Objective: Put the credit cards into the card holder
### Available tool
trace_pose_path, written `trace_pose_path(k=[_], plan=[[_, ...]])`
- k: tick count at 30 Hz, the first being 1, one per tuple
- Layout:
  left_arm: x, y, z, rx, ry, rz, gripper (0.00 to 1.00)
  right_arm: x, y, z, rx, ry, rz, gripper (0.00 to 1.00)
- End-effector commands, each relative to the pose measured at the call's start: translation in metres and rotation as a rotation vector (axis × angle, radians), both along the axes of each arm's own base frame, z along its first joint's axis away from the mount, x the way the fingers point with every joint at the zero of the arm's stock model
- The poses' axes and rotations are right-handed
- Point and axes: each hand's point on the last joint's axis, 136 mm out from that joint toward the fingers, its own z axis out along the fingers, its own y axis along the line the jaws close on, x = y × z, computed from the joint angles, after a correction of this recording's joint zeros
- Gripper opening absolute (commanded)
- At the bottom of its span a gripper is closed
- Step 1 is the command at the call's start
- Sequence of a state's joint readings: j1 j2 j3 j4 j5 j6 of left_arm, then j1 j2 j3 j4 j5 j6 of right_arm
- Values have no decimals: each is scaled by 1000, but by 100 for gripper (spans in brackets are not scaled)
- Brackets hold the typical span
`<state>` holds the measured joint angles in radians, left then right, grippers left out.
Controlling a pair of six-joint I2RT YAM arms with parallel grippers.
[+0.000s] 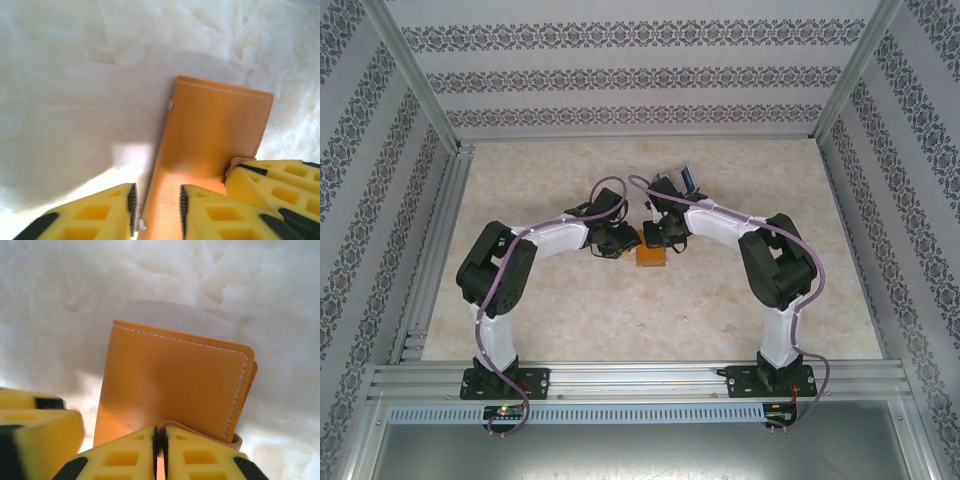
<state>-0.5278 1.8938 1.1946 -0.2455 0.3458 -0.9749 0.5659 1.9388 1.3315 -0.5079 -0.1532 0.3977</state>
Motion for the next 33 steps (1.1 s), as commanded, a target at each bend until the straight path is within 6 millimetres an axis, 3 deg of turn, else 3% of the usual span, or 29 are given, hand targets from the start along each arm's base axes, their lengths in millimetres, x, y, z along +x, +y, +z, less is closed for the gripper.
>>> trace_pose_path(k=[1, 8, 13, 15, 19, 24, 25, 29, 30, 33], plan=[[8, 24, 27, 70, -113, -6, 38, -19, -14, 2, -50, 36, -11, 19], [12, 60, 71, 167, -251, 22, 42, -9, -13, 47, 9, -76, -5, 37], [10, 95, 107, 268, -380, 61, 45, -5, -28, 90, 15, -208, -12, 49], [7, 114, 123, 338, -442, 88, 56, -3, -43, 110, 10, -285, -30, 53], [-4, 166, 144, 518, -519, 193, 73, -1, -85, 148, -23, -459, -90, 65], [-23, 233, 160, 739, -516, 366, 93, -1, -152, 175, -33, -645, -246, 83], [-27, 244, 161, 776, -513, 398, 93, -2, -166, 175, -34, -666, -287, 92], [-45, 289, 162, 908, -531, 557, 100, -5, -223, 174, -64, -760, -469, 98], [-47, 295, 158, 936, -557, 558, 100, -6, -240, 172, -109, -802, -531, 98], [-38, 292, 144, 945, -712, 494, 100, -9, -264, 157, -223, -929, -560, 98]])
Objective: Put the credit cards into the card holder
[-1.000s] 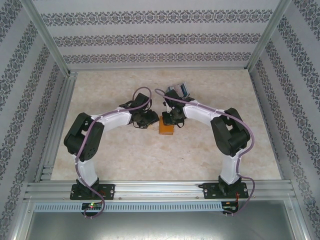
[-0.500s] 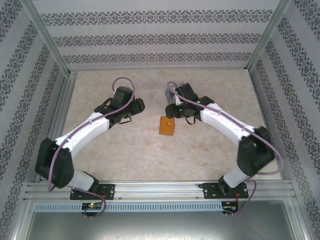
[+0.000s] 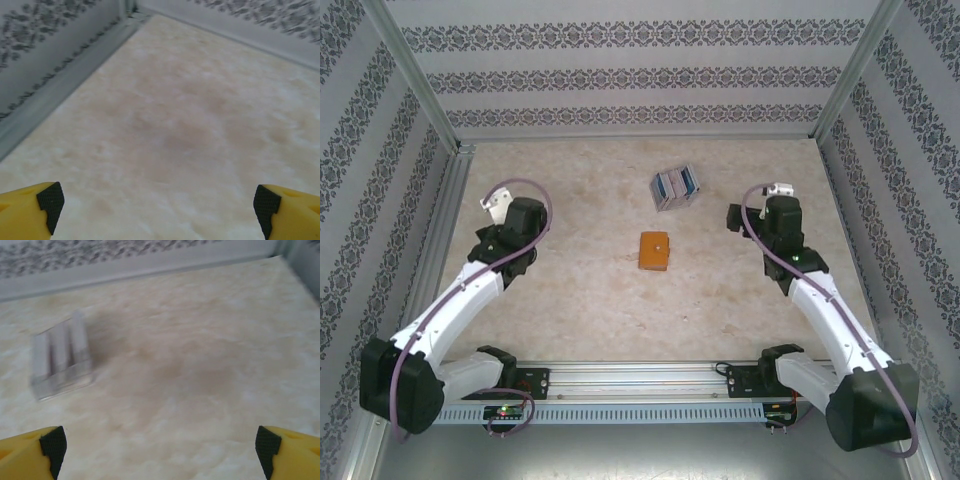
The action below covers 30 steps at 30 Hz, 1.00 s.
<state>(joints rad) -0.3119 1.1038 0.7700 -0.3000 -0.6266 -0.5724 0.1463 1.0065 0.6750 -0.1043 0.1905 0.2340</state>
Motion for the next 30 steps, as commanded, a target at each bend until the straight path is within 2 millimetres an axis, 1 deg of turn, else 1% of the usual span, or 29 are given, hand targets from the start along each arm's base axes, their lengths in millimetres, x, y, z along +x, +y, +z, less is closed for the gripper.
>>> trace_pose_path(k=[1, 3, 5, 6, 8, 10, 11, 12, 14, 18, 20, 22, 23, 25, 26, 30], plan=[[5, 11, -2, 149, -117, -32, 100, 4, -30, 1, -130, -165, -117, 98], [2, 16, -11, 192, -120, -37, 100, 2, -31, -11, -162, -175, -77, 98], [1, 24, -25, 204, -82, -27, 99, 3, -37, -19, -166, -190, -90, 98], [2, 29, -27, 202, -82, -17, 99, 4, -40, -23, -152, -197, -90, 98], [5, 31, -32, 206, -72, -51, 99, 9, -42, -32, -134, -211, -82, 98], [12, 29, -34, 213, -151, -97, 100, 18, -40, -35, -136, -234, -64, 98], [14, 30, -37, 204, -182, -109, 99, 16, -38, -48, -140, -218, -48, 98], [16, 31, -40, 186, -205, -120, 100, 19, -36, -53, -141, -219, -35, 98], [20, 36, -49, 167, -197, -123, 99, 24, -33, -60, -140, -228, -17, 98], [32, 32, -64, 181, -189, -205, 99, 33, -26, -69, -133, -237, 27, 98], [40, 26, -70, 199, -188, -266, 99, 38, -19, -75, -122, -240, 71, 98], [49, 24, -80, 172, -178, -300, 99, 42, -11, -83, -121, -232, 118, 98], [55, 21, -88, 162, -165, -324, 99, 44, -9, -87, -121, -217, 135, 98], [70, 5, -102, 161, -137, -428, 99, 49, -9, -91, -118, -194, 133, 98], [70, 2, -107, 149, -113, -454, 99, 54, -11, -88, -119, -184, 126, 98], [72, 6, -105, 126, -105, -442, 99, 56, -16, -88, -97, -183, 113, 98]])
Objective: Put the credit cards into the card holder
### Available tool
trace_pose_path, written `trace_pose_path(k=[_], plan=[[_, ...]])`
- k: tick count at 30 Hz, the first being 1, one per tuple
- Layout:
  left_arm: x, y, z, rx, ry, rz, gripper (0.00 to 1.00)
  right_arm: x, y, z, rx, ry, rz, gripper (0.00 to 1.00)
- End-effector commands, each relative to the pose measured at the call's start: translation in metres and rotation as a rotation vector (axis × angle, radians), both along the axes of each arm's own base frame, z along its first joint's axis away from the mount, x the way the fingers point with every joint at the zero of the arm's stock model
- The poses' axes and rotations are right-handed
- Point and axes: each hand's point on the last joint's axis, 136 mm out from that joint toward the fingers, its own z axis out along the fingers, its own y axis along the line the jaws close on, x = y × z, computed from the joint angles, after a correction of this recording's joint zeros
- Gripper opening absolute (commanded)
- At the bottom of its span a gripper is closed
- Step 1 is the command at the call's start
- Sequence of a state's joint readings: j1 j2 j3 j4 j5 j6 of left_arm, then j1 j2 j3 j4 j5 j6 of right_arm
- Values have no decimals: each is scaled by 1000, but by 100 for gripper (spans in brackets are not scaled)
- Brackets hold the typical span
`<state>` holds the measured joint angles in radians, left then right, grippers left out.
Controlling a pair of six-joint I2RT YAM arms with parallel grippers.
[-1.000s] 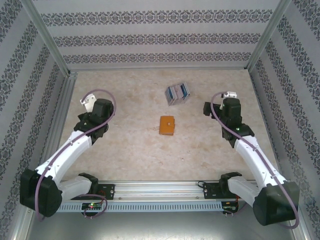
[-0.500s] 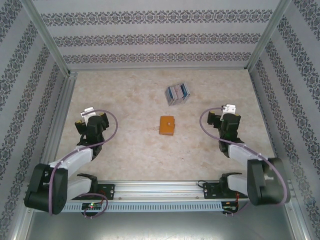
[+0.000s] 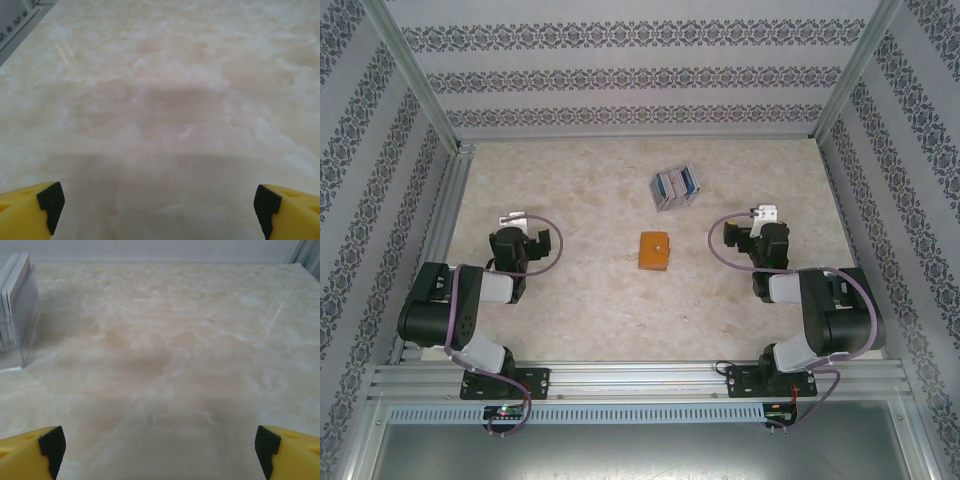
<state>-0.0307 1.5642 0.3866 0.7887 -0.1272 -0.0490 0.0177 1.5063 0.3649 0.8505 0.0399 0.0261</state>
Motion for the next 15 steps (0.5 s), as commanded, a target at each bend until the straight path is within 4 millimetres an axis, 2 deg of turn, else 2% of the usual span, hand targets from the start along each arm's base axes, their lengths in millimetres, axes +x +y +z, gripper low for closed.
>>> trace_pose_path(k=[1, 15], plan=[[13, -5, 21, -3, -71, -57, 99, 9, 1, 17, 15, -56, 20, 98], [14, -9, 21, -3, -68, -86, 99, 9, 1, 17, 13, -54, 21, 98]])
